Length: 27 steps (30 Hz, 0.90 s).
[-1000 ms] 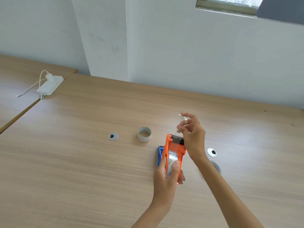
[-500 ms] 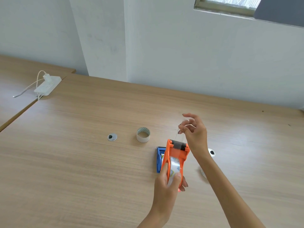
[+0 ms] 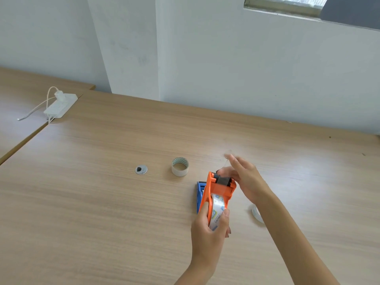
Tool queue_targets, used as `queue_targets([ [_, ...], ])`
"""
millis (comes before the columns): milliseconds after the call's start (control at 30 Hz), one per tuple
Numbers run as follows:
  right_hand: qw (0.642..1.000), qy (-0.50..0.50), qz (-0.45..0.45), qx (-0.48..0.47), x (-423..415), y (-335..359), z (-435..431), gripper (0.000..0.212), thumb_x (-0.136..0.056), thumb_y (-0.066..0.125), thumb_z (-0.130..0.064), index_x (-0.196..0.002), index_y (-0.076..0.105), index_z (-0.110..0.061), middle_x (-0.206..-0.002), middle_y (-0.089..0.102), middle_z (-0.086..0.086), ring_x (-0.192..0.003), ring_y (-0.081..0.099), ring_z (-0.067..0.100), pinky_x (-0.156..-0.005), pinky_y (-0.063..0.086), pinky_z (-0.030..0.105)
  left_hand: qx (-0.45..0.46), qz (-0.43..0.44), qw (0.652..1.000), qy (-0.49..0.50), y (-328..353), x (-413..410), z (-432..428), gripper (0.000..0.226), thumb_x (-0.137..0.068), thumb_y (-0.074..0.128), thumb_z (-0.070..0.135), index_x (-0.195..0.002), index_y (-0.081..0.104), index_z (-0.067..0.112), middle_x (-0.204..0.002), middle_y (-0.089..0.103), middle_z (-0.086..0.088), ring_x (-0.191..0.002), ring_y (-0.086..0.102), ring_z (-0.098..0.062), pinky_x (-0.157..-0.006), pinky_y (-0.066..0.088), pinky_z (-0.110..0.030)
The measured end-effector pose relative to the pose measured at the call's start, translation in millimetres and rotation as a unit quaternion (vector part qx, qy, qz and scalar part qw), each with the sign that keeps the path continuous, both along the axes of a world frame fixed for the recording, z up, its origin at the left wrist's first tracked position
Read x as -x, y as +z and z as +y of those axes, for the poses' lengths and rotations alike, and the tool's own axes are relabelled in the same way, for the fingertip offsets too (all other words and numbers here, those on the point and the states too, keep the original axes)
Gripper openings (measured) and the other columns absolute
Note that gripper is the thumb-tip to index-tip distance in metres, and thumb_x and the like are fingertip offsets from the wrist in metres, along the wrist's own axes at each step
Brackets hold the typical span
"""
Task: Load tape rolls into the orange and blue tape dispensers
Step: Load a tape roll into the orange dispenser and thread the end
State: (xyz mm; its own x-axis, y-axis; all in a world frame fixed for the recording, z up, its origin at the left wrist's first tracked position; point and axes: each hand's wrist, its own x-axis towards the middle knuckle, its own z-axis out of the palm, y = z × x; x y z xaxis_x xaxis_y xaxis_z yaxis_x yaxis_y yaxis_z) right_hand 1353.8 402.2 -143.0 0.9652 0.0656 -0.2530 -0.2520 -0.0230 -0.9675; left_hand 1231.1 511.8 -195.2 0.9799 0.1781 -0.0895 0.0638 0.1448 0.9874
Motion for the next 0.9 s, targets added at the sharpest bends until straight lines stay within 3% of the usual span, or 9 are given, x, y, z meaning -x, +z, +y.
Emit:
queue_targets([
  [133,0.996,0.061,0.068,-0.018,-8,9,-11,0.038,-0.098,0.041,-0.037,-0.124,0.051,-0.011,-0.085,0.076,0.013,-0.088,0.072,0.018,-0.08,0.049,0.025,0.003,0.004,1.0,-0.001,-1,2,1,0.013,-0.09,0.062,0.021,-0.098,0.061,0.011,-0.057,0.055,-0.005,-0.051,0.054,-0.009,-0.054,0.052,-0.025],
  [267,0.989,0.109,-0.003,0.099,-10,7,-10,0.054,-0.085,0.067,-0.014,-0.133,0.043,-0.016,-0.09,0.075,0.011,-0.088,0.071,0.017,-0.088,0.05,0.026,0.011,0.004,1.0,0.003,0,-1,2,0.013,-0.09,0.062,0.022,-0.097,0.061,0.012,-0.058,0.053,-0.005,-0.052,0.052,-0.009,-0.055,0.052,-0.027],
  [367,0.98,0.084,-0.08,0.163,-8,-1,-3,0.062,-0.08,0.069,0.003,-0.133,0.044,-0.019,-0.086,0.073,0.007,-0.078,0.068,0.011,-0.074,0.054,0.02,0.019,0.0,1.0,0.004,1,-3,1,0.014,-0.091,0.061,0.022,-0.103,0.062,0.016,-0.057,0.053,-0.005,-0.052,0.051,-0.009,-0.056,0.051,-0.026],
  [500,0.96,0.031,-0.178,0.215,-4,-14,12,0.06,-0.077,0.068,0.007,-0.125,0.051,-0.025,-0.084,0.069,0.003,-0.073,0.062,0.006,-0.072,0.048,0.01,0.022,-0.006,1.0,0.007,2,-5,1,0.011,-0.091,0.061,0.019,-0.096,0.061,0.009,-0.058,0.053,-0.005,-0.051,0.05,-0.01,-0.056,0.049,-0.025],
  [633,0.942,0.004,-0.244,0.233,-1,-25,20,0.058,-0.075,0.069,0.009,-0.118,0.055,-0.027,-0.08,0.064,0.002,-0.073,0.06,0.009,-0.076,0.048,0.011,0.031,0.0,0.999,0.01,2,-7,0,0.014,-0.091,0.061,0.02,-0.103,0.062,0.013,-0.059,0.054,-0.005,-0.052,0.051,-0.01,-0.056,0.05,-0.023],
  [900,0.93,0.002,-0.278,0.24,-2,-34,26,0.053,-0.076,0.067,0.01,-0.115,0.058,-0.024,-0.078,0.063,0.003,-0.073,0.057,0.011,-0.07,0.046,0.011,0.028,0.0,1.0,0.006,0,-9,-2,0.019,-0.09,0.06,0.024,-0.108,0.062,0.019,-0.056,0.054,-0.001,-0.052,0.051,-0.009,-0.057,0.052,-0.027],
])
